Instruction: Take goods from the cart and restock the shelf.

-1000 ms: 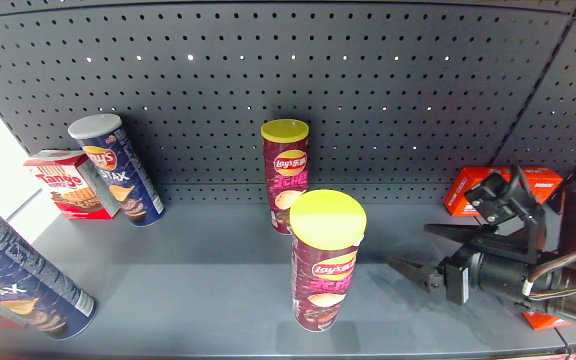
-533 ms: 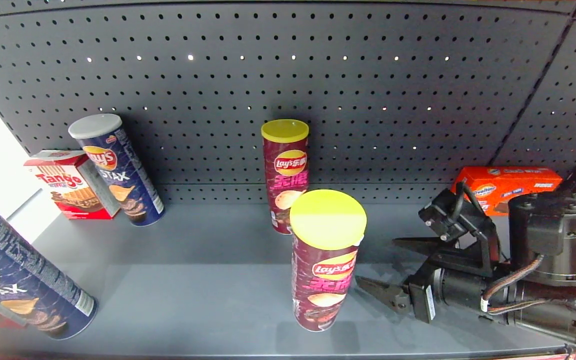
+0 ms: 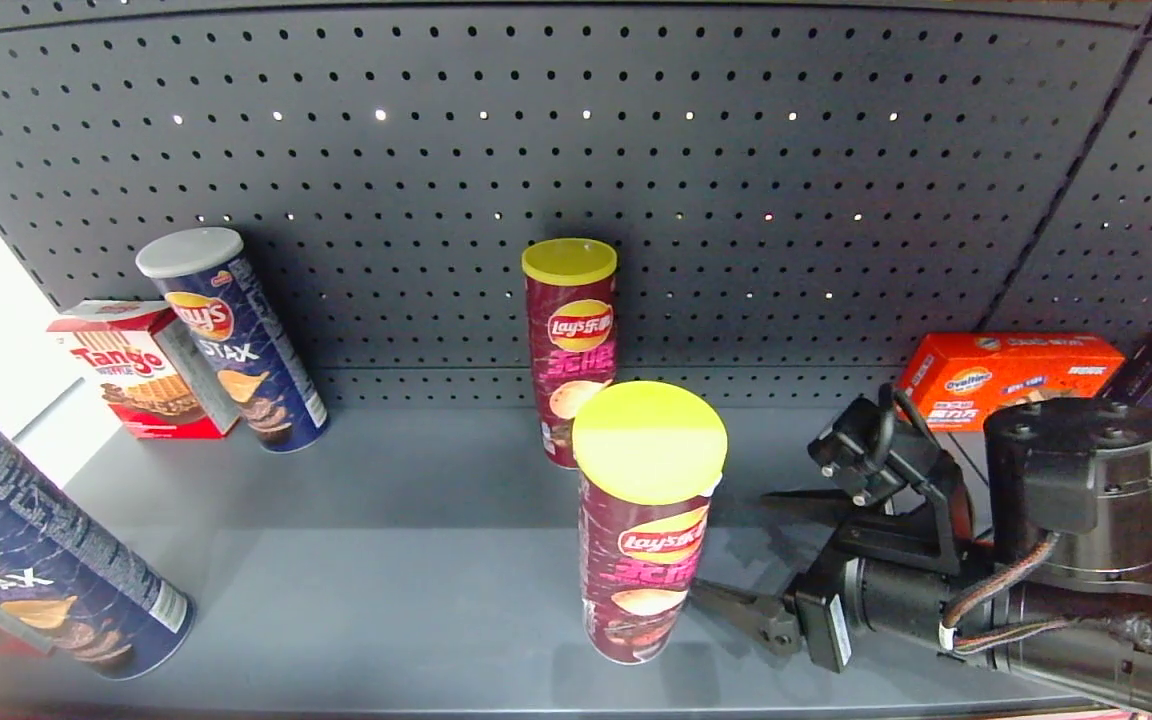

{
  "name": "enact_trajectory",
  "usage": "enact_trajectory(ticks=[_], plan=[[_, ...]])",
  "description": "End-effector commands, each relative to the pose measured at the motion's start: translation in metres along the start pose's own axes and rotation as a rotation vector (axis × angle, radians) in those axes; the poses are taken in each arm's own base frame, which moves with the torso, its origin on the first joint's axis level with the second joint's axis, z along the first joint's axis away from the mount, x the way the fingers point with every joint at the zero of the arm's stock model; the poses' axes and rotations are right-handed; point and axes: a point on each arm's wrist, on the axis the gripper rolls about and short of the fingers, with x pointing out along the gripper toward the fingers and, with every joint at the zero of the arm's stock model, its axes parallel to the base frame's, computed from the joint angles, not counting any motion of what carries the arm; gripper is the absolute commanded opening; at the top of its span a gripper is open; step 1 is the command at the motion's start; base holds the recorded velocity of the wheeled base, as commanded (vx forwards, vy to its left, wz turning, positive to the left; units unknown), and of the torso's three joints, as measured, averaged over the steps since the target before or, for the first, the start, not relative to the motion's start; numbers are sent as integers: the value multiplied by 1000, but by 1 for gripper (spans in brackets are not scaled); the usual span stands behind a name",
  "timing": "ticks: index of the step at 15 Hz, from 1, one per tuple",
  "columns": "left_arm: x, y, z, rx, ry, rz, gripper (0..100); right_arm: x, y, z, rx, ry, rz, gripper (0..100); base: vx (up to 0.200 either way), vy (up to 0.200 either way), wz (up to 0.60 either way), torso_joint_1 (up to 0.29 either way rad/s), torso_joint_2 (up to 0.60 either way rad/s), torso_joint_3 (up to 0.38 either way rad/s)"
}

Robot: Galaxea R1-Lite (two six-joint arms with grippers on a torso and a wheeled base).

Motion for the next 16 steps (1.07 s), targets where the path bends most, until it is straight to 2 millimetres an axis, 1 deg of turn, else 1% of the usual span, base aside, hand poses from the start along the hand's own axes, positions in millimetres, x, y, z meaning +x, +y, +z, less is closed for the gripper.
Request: enact_trajectory(ticks=[1, 3, 7, 10, 13, 16], plan=[[0, 0, 0, 0, 1, 2, 100, 3, 3, 0, -4, 2, 11, 100, 0, 0, 0, 0, 0, 0], [0, 0, 0, 0, 3, 0, 100, 4, 3, -1, -4, 5, 13, 100, 0, 0, 0, 0, 0, 0], [0, 0, 0, 0, 3, 0, 100, -2, -1, 0, 1, -6, -4, 100, 0, 0, 0, 0, 0, 0], [0, 0, 0, 0, 1, 0, 100, 4, -8, 5, 9, -16, -24, 100, 0, 0, 0, 0, 0, 0], [0, 0, 0, 0, 3, 0, 100, 10, -5, 9, 4, -18, -13, 100, 0, 0, 0, 0, 0, 0], [0, 0, 0, 0, 1, 0, 100, 10, -3, 8, 2, -15, -7, 100, 0, 0, 0, 0, 0, 0]])
